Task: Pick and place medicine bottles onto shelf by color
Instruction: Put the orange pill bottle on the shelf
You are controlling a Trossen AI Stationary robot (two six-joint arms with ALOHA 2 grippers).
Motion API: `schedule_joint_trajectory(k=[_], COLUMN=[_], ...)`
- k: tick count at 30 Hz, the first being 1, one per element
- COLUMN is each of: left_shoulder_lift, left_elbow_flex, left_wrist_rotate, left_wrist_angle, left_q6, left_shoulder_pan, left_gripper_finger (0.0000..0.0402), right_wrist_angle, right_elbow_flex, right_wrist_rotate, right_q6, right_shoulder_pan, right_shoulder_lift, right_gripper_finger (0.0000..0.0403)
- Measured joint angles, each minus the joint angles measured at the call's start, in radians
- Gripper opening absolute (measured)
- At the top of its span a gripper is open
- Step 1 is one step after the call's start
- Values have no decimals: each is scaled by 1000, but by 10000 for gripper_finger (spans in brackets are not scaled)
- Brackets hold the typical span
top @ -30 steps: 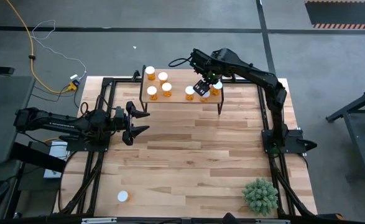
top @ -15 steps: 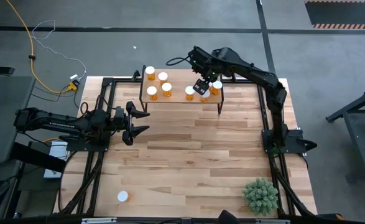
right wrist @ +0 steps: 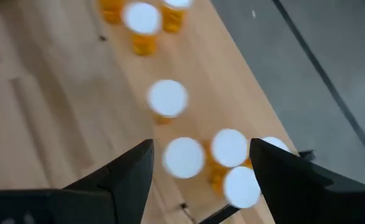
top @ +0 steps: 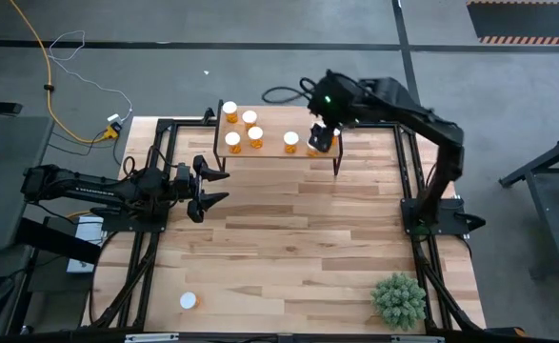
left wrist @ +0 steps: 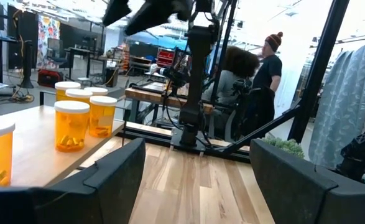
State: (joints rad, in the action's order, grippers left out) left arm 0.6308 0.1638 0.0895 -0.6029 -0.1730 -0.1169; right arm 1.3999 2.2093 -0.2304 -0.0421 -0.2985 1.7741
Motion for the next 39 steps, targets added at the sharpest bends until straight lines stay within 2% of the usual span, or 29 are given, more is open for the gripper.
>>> schedule_joint_trajectory(k=[3, 5, 9, 15, 20, 24, 27, 30, 33, 39], left_shoulder_lift=[0, 0, 0, 0, 0, 0, 0, 0, 0, 5], left_elbow_flex=[0, 0, 0, 0, 0, 0, 0, 0, 0, 0], left_wrist_rotate=[0, 0, 0, 0, 2, 3, 4, -9, -13, 51], left_wrist_angle=[1, 2, 3, 3, 1, 1, 2, 35, 82, 110], left_q6=[-8, -8, -11, -11, -8, -9, -31, -74, -93, -59], left_shoulder_pan=[0, 0, 0, 0, 0, 0, 0, 0, 9, 59], left_gripper_finger=[280, 280, 280, 280, 280, 280, 280, 280, 280, 280], right_wrist_angle=[-50, -129, -338, -660, -1064, -1443, -1688, -1823, -1834, -1827], right_elbow_flex=[-68, -190, -548, -1063, -1419, -1649, -1775, -1852, -1883, -1898], right_wrist_rotate=[-46, -72, -104, -102, -101, -100, -100, -92, -90, -82], right_q6=[-10, -24, -62, -193, -200, -134, -86, -64, -87, -113], right_shoulder_pan=[88, 145, 235, 309, 351, 354, 349, 349, 350, 350], right_shoulder_lift=[-65, -135, -325, -637, -850, -946, -964, -963, -963, -963], right_gripper_finger=[257, 257, 257, 257, 257, 257, 257, 257, 257, 257])
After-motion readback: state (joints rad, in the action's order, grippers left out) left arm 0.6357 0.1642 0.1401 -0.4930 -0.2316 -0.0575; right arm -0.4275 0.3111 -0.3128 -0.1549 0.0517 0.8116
